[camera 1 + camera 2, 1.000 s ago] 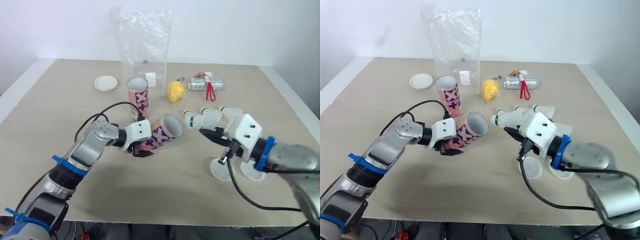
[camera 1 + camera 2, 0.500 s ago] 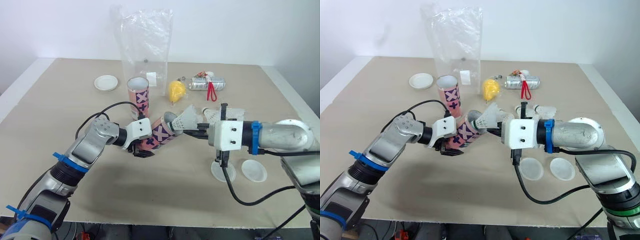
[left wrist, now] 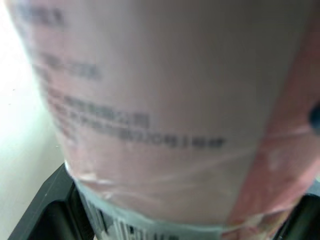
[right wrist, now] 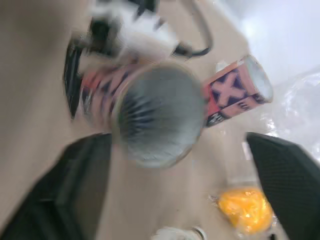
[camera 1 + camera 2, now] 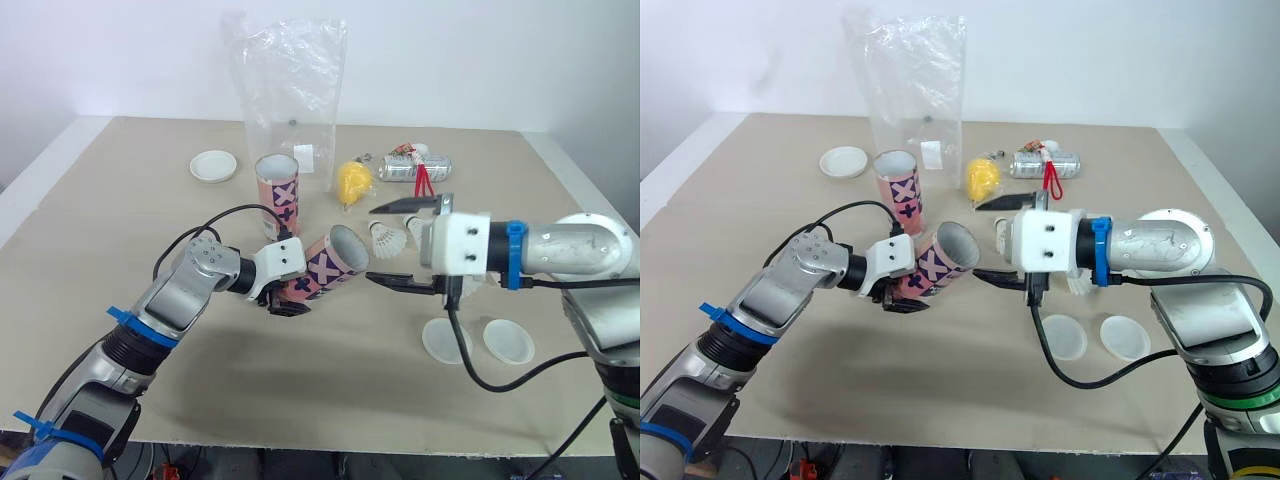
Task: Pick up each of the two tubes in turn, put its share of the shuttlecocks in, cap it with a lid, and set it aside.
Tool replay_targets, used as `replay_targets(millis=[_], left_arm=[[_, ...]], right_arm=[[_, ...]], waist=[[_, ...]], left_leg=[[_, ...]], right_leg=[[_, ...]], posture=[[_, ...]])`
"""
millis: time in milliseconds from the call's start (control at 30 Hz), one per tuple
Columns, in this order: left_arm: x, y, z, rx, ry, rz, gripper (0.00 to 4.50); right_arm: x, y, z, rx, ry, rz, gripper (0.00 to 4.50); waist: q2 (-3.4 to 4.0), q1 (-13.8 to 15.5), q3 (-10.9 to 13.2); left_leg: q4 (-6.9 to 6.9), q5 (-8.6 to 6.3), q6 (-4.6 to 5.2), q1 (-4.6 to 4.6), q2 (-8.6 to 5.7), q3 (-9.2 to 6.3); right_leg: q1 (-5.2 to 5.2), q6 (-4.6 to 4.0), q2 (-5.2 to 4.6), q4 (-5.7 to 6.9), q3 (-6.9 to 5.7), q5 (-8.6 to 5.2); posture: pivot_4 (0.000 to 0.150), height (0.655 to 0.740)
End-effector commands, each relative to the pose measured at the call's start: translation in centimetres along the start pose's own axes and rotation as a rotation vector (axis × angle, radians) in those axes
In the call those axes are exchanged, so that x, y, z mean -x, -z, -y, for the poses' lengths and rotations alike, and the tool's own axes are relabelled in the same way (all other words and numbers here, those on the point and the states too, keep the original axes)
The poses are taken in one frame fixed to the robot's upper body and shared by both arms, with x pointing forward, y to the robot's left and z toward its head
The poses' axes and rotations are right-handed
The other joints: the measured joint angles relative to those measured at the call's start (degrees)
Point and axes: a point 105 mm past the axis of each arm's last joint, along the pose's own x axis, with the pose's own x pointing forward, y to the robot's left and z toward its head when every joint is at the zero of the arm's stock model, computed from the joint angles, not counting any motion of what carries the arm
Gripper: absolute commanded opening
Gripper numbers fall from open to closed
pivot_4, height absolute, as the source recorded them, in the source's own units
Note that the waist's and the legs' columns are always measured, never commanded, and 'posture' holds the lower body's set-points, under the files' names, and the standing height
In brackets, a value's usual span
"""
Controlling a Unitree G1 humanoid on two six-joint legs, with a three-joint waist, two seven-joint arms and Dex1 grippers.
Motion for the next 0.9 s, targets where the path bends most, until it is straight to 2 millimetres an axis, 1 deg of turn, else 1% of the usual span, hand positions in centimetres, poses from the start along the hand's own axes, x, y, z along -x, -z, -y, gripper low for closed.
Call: replay_targets(millis=[33,100,167,233,333,467,600,700,800,900], left_arm=[[0.0,-0.3,-0.1,0.002,-0.013,0.017,3.71],[0.1,-0.2,-0.3,0.005,-0.026,0.019,3.71],[0.2,-0.1,-0.4,0.006,-0.031,0.019,3.71],[0.4,0.0,-0.4,0.005,-0.032,0.015,3.71],[0.6,0.1,-0.5,0.004,-0.035,0.008,3.71],[0.9,0.3,-0.4,0.005,-0.037,-0.002,3.71],[1.3,0.4,-0.3,0.014,-0.044,-0.003,3.71],[1.8,0.5,-0.3,0.030,-0.053,-0.001,3.71],[2.3,1.2,-0.6,0.034,-0.068,-0.026,3.71],[2.6,1.5,-0.9,0.030,-0.081,-0.042,3.71]], right_arm=[[1.8,0.0,1.7,-0.233,0.232,0.070,4.46],[2.0,2.3,1.5,-0.446,0.413,0.074,4.46],[2.0,4.6,0.6,-0.604,0.565,0.049,4.46],[1.8,6.2,-0.5,-0.672,0.653,-0.008,4.46],[0.7,7.7,-1.6,-0.713,0.756,-0.076,4.46],[-0.9,9.3,-2.1,-0.750,0.842,-0.155,4.46],[-2.5,9.9,-2.4,-0.772,0.867,-0.175,4.46],[-3.8,10.4,-2.1,-0.795,0.888,-0.183,4.46],[-4.4,11.2,-1.7,-0.817,0.922,-0.198,4.46],[-5.0,11.5,-1.3,-0.845,0.948,-0.191,4.46]], waist=[[-0.03,0.2,0.0],[-0.09,0.3,-0.1],[-0.10,0.2,-0.1],[0.02,0.2,0.0],[0.05,-0.1,0.0],[0.08,-0.5,0.0],[0.08,-0.4,0.0],[0.08,-0.5,0.0],[0.08,-0.6,0.0],[0.08,-0.6,0.0]], left_leg=[[0.04,0.00,0.00,-0.01,0.00,-0.06],[0.10,0.00,0.00,-0.02,-0.03,-0.14],[0.19,0.00,0.00,0.00,-0.03,-0.25],[0.23,0.01,-0.02,0.00,-0.05,-0.26],[0.25,0.07,0.00,-0.01,-0.05,-0.26],[0.25,0.13,0.02,0.01,-0.05,-0.28],[0.25,0.15,0.02,0.00,-0.05,-0.28],[0.17,0.15,0.02,-0.02,-0.05,-0.30],[0.03,0.15,0.02,-0.01,-0.04,-0.33],[-0.01,0.15,0.02,-0.01,-0.03,-0.39]], right_leg=[[0.02,-0.03,0.00,0.03,-0.05,-0.02],[0.05,-0.06,0.00,0.13,-0.13,-0.04],[0.08,-0.13,0.02,0.28,-0.23,-0.09],[-0.01,-0.16,0.02,0.50,-0.24,-0.14],[-0.04,0.11,0.03,0.54,-0.24,-0.26],[-0.08,0.11,0.05,0.54,-0.25,-0.19],[-0.07,0.11,0.04,0.54,-0.25,-0.19],[-0.10,0.10,0.05,0.54,-0.25,-0.23],[-0.15,0.06,0.10,0.54,-0.25,-0.23],[-0.15,0.01,0.11,0.54,-0.32,-0.27]], posture=[[0.150,0.7400],[0.150,0.7400],[0.150,0.7400],[0.150,0.7400],[0.150,0.7400],[0.150,0.7400],[0.150,0.7400],[0.150,0.7400],[0.150,0.7400],[0.150,0.7400]])
